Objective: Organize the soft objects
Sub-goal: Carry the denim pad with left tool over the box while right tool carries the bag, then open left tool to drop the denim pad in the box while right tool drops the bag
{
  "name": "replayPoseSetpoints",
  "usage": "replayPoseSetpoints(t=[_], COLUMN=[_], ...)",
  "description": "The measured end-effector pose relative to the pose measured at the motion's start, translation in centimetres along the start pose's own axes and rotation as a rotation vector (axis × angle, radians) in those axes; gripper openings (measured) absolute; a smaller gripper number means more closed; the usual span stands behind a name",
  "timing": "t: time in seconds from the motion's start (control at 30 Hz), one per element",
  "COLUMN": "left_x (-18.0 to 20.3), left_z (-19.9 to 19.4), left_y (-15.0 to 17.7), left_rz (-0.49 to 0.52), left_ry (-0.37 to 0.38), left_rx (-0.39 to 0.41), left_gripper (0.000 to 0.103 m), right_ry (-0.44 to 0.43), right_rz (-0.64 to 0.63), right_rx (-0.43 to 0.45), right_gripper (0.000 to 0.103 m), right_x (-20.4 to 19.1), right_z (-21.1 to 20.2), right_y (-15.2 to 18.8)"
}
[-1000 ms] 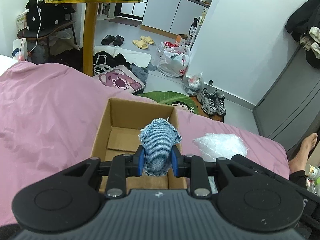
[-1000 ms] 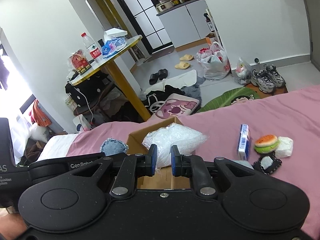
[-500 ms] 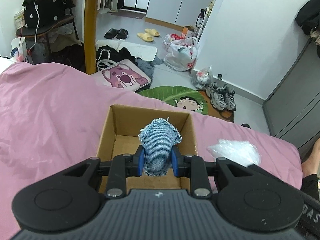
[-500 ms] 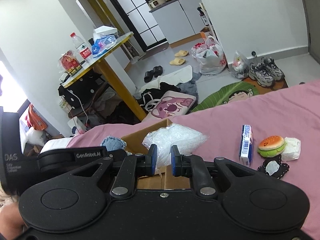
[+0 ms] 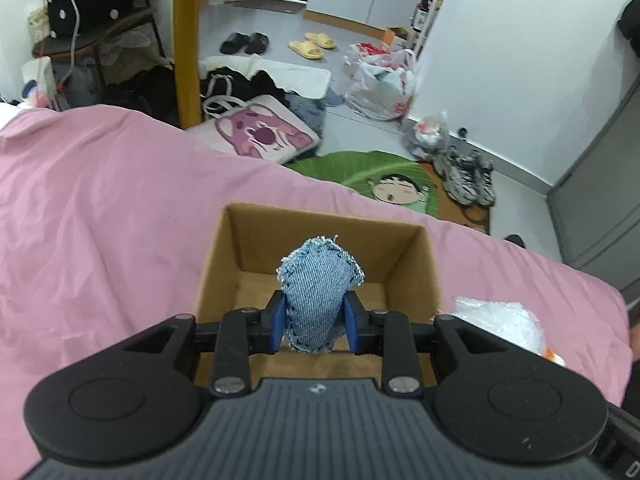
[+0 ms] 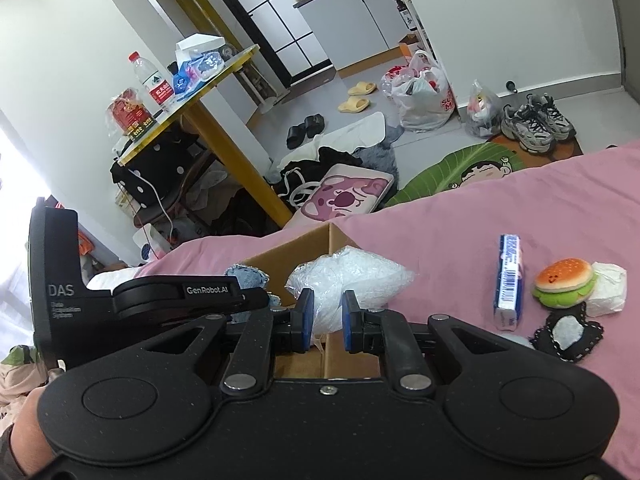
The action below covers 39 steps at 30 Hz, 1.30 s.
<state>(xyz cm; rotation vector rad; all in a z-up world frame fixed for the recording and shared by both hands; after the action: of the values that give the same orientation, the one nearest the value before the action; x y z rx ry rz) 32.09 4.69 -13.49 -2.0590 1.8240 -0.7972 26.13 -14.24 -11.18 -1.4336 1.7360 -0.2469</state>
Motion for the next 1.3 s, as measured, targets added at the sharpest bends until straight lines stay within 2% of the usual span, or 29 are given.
replayPoseSetpoints(t=[0.1, 0.17, 0.23, 0.33, 0.63, 0.77, 0.83, 0.9, 0.93, 1.07, 1.3], left_x=[-0.5, -1.0, -1.4, -2.2, -5.1, -6.0, -6.4, -6.6, -6.6, -6.7, -6.0], left_z=[-0.1, -0.3, -0.6, -1.4, -3.7, -4.8, -5.2, -5.6, -5.8, -6.3, -7.4], left_y=[-0.5, -0.8, -1.1, -1.4, -1.5, -1.4, -1.3, -1.2, -1.1, -1.0, 0.0], left_rz=[0.002, -0.007, -0.017, -0.032, -0.081, -0.09, -0.09, -0.085, -0.084, -0.07, -0.044], left_ry=[-0.021, -0.011, -0.012, -0.04, -0.043, -0.053, -0.056, -0.066, -0.072, -0.073, -0.082], left_rx=[0.007, 0.006, 0.014, 0.038, 0.059, 0.064, 0.062, 0.059, 0.057, 0.041, 0.011], left_gripper=[0.036, 0.053, 0.064, 0.066, 0.067, 0.067, 0.068, 0.073, 0.076, 0.083, 0.088], right_ry=[-0.005, -0.013, -0.013, -0.008, -0.053, -0.034, -0.019, 0.005, 0.004, 0.012, 0.014], right_rz=[-0.01, -0.017, -0.037, -0.065, -0.106, -0.134, -0.142, -0.114, -0.099, -0.121, -0.172], right_rx=[0.008, 0.01, 0.016, 0.028, 0.035, 0.039, 0.034, 0.033, 0.045, 0.037, -0.015], right_gripper=[0.015, 0.015, 0.015, 0.015, 0.013, 0.014, 0.019, 0.055, 0.061, 0.062, 0.062], right_x=[-0.7, -1.2, -1.9, -2.7, -5.5, -6.4, -6.6, -6.2, -6.1, -5.5, -4.7], right_z=[0.4, 0.7, 1.0, 1.1, 1.7, 2.2, 2.6, 2.8, 2.6, 1.5, -0.7], right_y=[-0.3, -0.5, -0.6, -0.8, -1.2, -1.4, -1.5, -1.6, -1.6, -1.6, -1.4])
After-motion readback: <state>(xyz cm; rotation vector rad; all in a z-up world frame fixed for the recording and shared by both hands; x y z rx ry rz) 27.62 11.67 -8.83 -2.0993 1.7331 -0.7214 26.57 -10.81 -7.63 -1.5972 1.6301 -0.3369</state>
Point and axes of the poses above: each gripper's, at about its wrist camera, not at the fingertips, and z roughly the way its jaws point, x to its right, y to its underside, the point moved 1 cm from there along z, roughly the way its jaws point, and after that the axes turned 4 degrees about y, right-handed, at the moved point
